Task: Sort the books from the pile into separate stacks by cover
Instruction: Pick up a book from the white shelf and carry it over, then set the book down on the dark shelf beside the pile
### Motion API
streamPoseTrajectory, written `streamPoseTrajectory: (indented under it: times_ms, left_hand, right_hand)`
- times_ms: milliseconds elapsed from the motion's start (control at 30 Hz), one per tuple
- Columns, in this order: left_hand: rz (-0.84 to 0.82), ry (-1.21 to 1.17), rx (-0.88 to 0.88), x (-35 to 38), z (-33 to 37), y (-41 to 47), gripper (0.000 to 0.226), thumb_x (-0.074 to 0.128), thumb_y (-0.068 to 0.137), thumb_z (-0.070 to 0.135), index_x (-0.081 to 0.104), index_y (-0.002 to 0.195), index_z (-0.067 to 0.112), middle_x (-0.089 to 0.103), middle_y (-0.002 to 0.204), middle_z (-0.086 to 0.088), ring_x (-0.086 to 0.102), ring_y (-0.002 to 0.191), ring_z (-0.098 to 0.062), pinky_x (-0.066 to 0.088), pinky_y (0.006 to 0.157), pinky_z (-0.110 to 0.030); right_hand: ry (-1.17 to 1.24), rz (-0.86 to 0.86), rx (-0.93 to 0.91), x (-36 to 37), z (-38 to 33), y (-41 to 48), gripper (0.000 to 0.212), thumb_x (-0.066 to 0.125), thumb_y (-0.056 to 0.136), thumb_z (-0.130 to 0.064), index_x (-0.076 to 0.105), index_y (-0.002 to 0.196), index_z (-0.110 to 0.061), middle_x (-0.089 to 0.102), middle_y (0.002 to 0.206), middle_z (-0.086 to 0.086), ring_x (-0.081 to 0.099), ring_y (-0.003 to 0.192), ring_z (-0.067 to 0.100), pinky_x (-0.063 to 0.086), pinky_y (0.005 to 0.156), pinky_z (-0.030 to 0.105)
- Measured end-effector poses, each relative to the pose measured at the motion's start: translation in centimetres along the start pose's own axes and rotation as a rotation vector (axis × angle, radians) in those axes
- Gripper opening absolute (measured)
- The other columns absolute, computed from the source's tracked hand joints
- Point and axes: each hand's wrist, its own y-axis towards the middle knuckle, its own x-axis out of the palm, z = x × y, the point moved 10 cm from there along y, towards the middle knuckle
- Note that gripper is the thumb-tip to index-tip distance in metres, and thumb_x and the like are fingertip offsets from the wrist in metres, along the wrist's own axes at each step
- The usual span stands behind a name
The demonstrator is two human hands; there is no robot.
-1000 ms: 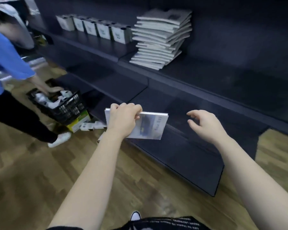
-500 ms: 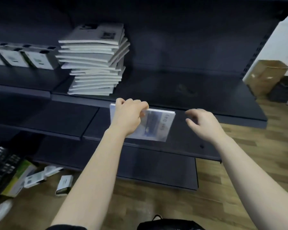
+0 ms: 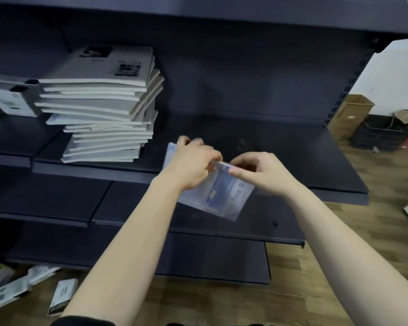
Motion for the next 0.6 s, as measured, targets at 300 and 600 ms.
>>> streamPoseTrajectory:
  times_ms: [300, 600]
  left_hand:
    - [0.232, -0.015, 0.064, -2.7, -1.5, 1.2, 0.036, 0.058, 0.086, 0.028, 0.055, 0.120, 0.037, 0.056, 0.119, 0.011, 0.043, 0.117, -0.019, 0.020, 0.099, -0.045]
    - [0.479, -0.656, -0.474, -0.6, -8.7, -2.6, 0.095, 0.076, 0.076, 0.024, 0.017, 0.149, 0.007, 0.017, 0.151, -0.017, 0.024, 0.138, -0.031, 0.024, 0.110, -0.034]
  right_hand:
    - [0.002, 0.141, 0.074, 0.8, 0.2, 2.0, 0.008, 0.064, 0.084, -0.026, 0.069, 0.081, -0.021, 0.065, 0.069, -0.004, 0.059, 0.067, 0.014, 0.044, 0.061, 0.033]
    - [0.584, 0.505, 0.311, 1.1, 4.1, 0.5, 0.010, 0.063, 0.087, -0.014, 0.068, 0.081, -0.021, 0.068, 0.073, -0.006, 0.060, 0.061, 0.000, 0.045, 0.056, 0.017]
